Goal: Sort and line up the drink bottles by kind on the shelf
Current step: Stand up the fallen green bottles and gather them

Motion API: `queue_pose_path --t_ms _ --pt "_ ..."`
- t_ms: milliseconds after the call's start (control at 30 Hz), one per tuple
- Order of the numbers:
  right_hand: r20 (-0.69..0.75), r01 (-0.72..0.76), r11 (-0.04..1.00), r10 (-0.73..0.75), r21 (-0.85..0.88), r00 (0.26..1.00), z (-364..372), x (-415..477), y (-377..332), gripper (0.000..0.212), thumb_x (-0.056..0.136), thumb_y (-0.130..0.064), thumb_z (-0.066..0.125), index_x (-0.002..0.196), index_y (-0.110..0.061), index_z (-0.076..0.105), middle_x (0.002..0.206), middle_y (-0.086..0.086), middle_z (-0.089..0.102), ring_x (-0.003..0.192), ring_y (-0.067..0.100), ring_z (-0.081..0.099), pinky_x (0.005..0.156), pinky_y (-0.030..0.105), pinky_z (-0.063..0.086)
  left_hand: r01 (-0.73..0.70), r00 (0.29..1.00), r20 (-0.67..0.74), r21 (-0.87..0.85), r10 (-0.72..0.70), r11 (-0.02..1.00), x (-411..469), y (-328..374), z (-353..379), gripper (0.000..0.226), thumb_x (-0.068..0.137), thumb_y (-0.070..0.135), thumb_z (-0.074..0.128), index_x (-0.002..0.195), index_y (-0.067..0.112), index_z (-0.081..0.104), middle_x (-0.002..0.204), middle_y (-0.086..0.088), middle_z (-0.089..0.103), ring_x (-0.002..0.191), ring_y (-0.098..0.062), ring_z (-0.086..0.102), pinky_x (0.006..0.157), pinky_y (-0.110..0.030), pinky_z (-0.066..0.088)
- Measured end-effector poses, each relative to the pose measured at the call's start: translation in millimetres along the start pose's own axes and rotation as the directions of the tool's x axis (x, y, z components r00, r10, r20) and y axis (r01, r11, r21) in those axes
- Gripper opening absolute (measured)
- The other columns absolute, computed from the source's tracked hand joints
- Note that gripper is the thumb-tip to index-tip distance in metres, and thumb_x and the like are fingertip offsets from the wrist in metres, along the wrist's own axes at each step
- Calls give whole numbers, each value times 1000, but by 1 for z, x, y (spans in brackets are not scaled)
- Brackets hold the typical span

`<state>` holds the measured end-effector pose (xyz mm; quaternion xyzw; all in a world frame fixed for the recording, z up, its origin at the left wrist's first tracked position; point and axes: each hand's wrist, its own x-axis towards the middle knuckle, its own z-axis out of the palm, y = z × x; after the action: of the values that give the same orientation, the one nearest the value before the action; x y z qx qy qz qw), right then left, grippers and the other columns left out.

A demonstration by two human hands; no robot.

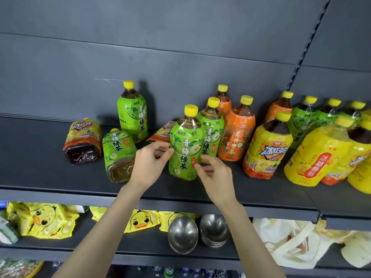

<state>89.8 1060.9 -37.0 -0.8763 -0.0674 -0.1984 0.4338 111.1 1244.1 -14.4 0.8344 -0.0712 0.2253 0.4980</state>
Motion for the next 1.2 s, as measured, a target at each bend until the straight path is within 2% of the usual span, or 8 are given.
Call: queue_pose_path --t_ms 133,567,667,767,867,967,1100,1200 --pt "-61 80 996 -77 45 995 4 -15 -11 19 90 -18 65 107 -12 69 103 -1 66 78 3 62 76 33 56 22 997 -77 -11 -23 1000 -16 -5 -16 2 87 15 67 86 16 68 77 13 66 70 13 60 66 -1 42" --pt "-20 87 983 -85 163 996 84 3 -64 13 91 -18 63 100 -13 71 97 -6 67 84 3 63 74 18 53 10 988 -155 44 -3 999 11 -53 -91 5 88 17 65 85 20 67 83 10 68 78 10 61 72 -5 44" --pt "-98 79 986 -65 148 993 113 19 -74 11 90 -15 64 98 -12 71 98 -5 67 86 6 64 77 24 55 -27 996 -87 48 31 998 32 -73 -104 3 88 16 65 86 17 67 86 7 68 78 10 61 68 -5 45" --pt "-195 65 993 -44 102 980 137 33 -80 11 90 -13 64 97 -11 72 100 -3 66 92 10 63 80 28 55 -61 998 11 29 60 998 56 -95 -108 9 87 19 66 94 13 69 92 5 69 84 2 63 76 -18 51" --pt "-299 3 999 7 33 954 151 43 -84 10 89 -12 65 96 -10 71 99 -2 63 94 16 62 80 27 51 -81 993 89 5 80 997 79 -105 -107 12 87 21 66 96 14 69 91 7 68 86 -3 62 79 -17 50" --pt "-374 -29 997 2 -67 927 158 51 -88 12 89 -14 64 98 -9 70 103 6 66 97 24 62 84 37 50 -80 977 197 -23 83 997 101 -107 -100 18 88 23 66 102 12 69 97 3 69 91 -7 63 83 -18 49" --pt "-354 -109 988 63 -110 933 163 67 -88 25 91 -21 57 110 -7 65 116 11 63 108 29 59 92 40 48 -123 874 482 101 60 987 130 -105 -81 34 93 36 56 116 12 63 114 -1 67 105 -14 62 92 -31 49" --pt "-266 -271 953 228 -139 937 165 83 -85 38 97 -23 52 132 -8 51 140 17 48 133 35 39 108 42 35 -136 800 599 150 19 979 148 -103 -67 41 98 41 45 116 9 62 112 -3 66 105 -19 61 90 -32 48"
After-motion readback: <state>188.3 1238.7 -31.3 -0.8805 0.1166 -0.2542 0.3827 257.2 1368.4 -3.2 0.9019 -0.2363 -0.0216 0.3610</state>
